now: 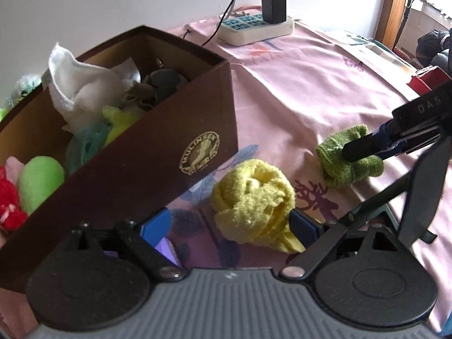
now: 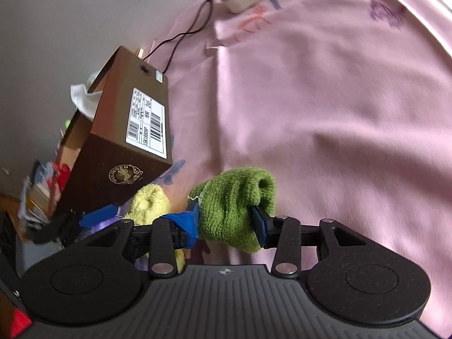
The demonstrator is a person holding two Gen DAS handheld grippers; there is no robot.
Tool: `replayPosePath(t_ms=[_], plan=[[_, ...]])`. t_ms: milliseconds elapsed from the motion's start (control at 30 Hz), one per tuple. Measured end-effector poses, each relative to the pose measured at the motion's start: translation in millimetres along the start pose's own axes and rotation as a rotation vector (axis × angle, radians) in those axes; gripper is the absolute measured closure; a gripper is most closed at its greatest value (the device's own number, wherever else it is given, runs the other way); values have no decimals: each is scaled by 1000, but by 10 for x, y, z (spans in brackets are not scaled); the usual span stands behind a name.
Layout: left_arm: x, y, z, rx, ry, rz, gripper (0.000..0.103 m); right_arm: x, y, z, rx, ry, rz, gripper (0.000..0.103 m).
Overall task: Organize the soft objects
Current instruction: 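Grasp the yellow cloth with the left tool while the right tool grasps the green sock, then lift and carry the yellow cloth with the left tool while the right tool carries the green sock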
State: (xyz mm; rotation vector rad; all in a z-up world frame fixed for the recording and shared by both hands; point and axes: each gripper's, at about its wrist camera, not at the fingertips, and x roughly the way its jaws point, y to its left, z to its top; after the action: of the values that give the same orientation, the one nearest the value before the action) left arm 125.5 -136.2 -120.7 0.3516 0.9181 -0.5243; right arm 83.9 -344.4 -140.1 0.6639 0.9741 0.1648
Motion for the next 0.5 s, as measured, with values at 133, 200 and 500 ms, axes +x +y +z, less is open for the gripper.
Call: replayPosePath(t_ms=[133, 200, 500], plan=[[92, -43, 48, -7, -2, 0, 12, 29, 5, 28, -18, -12, -6, 79], [135, -53, 59, -22, 7, -7, 15, 31, 5, 24, -29, -22, -5, 80], [130, -86, 16, -77, 2, -46, 68, -76, 14, -65, 4, -104, -9, 103]])
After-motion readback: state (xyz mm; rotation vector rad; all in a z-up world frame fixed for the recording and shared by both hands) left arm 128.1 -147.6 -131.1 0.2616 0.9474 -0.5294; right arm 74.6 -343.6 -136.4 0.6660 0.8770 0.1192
